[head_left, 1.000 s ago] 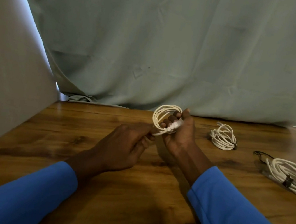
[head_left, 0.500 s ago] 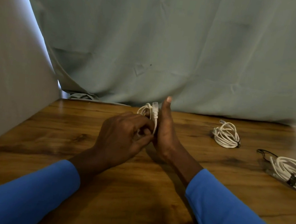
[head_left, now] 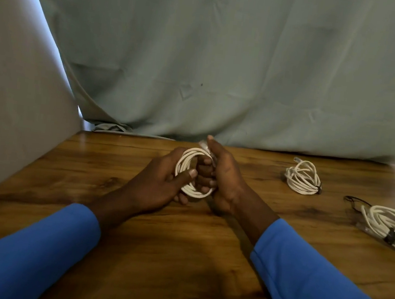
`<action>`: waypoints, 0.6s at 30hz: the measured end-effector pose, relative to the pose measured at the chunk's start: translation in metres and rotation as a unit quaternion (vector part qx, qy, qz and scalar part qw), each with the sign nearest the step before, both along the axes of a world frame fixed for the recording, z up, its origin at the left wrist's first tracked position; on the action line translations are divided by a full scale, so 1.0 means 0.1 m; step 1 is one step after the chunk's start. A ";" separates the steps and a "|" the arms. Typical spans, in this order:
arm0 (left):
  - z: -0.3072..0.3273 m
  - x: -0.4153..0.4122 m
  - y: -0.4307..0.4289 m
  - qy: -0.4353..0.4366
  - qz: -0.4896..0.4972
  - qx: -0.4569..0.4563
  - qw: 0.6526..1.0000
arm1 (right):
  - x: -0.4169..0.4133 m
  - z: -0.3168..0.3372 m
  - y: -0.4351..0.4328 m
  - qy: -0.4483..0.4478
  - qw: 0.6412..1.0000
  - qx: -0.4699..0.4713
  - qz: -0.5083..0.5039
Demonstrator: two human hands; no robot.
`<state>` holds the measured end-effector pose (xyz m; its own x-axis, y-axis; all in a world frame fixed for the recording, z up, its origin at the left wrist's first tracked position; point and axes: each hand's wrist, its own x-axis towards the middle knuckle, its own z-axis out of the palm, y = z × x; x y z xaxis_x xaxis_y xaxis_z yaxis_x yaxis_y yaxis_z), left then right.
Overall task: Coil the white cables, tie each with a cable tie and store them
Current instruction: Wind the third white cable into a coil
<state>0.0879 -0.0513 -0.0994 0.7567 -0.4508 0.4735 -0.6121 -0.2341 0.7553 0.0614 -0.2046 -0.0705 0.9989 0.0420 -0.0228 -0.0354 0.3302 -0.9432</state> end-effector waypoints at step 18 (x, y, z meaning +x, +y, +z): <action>0.01 -0.15 -0.33 -0.092 0.138 -0.105 0.981 | 0.11 -0.07 0.08 -0.113 0.970 -0.117 -0.181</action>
<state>0.0733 -0.0839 -0.0986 0.7293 -0.1201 0.6735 -0.6777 -0.2613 0.6873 0.0721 -0.1971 -0.0776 0.9276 -0.2929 0.2318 0.2591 0.0578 -0.9641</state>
